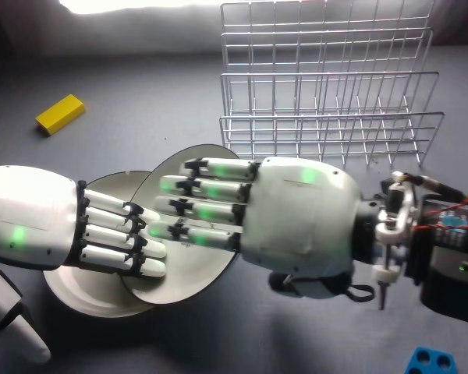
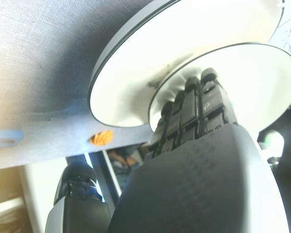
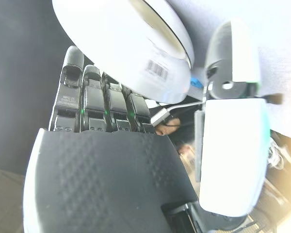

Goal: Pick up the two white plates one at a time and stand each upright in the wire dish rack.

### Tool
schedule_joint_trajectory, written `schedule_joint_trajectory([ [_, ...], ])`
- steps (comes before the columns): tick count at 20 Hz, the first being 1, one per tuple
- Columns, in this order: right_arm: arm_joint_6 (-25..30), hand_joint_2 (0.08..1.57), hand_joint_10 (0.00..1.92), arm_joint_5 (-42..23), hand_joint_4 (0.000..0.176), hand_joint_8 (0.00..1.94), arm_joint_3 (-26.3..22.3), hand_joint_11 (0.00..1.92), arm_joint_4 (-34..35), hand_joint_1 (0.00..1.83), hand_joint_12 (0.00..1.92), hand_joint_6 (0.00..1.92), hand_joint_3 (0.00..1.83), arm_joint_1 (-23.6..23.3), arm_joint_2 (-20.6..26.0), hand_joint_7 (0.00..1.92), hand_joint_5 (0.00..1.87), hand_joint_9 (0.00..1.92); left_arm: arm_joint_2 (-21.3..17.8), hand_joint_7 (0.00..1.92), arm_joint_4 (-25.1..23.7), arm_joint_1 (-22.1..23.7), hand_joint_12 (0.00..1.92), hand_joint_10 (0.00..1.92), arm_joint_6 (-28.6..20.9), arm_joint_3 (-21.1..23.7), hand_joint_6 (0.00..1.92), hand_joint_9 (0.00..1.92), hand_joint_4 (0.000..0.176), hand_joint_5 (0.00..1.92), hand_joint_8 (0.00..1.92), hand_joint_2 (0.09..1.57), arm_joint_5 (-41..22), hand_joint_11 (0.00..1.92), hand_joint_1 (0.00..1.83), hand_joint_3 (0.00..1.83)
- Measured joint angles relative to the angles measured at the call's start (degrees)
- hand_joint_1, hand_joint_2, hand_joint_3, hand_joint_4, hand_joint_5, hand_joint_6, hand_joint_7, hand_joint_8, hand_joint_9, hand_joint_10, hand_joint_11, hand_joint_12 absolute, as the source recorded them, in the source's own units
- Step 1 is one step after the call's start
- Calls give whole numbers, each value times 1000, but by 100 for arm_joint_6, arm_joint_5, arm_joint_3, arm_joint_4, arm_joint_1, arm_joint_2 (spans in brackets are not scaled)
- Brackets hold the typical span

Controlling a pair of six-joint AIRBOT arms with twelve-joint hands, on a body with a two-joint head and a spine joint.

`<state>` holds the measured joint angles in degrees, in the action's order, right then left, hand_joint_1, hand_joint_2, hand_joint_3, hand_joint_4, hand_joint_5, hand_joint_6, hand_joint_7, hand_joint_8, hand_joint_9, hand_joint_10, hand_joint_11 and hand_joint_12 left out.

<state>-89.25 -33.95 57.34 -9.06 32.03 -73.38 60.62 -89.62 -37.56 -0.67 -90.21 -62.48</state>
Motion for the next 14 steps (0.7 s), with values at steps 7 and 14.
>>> schedule_joint_trajectory([
  [7,-20,1044,0,352,0,0,424,0,37,1029,373,0,9,-387,-367,0,0,0,0,0,31,0,0,0,0,0,6,0,0,16,0,1023,0,0,0,0],
  [14,-20,1068,101,533,0,54,551,0,31,1134,1210,59,8,-476,-409,327,305,326,13,0,55,-7,0,0,0,-13,3,0,0,15,0,1026,-4,0,0,0],
])
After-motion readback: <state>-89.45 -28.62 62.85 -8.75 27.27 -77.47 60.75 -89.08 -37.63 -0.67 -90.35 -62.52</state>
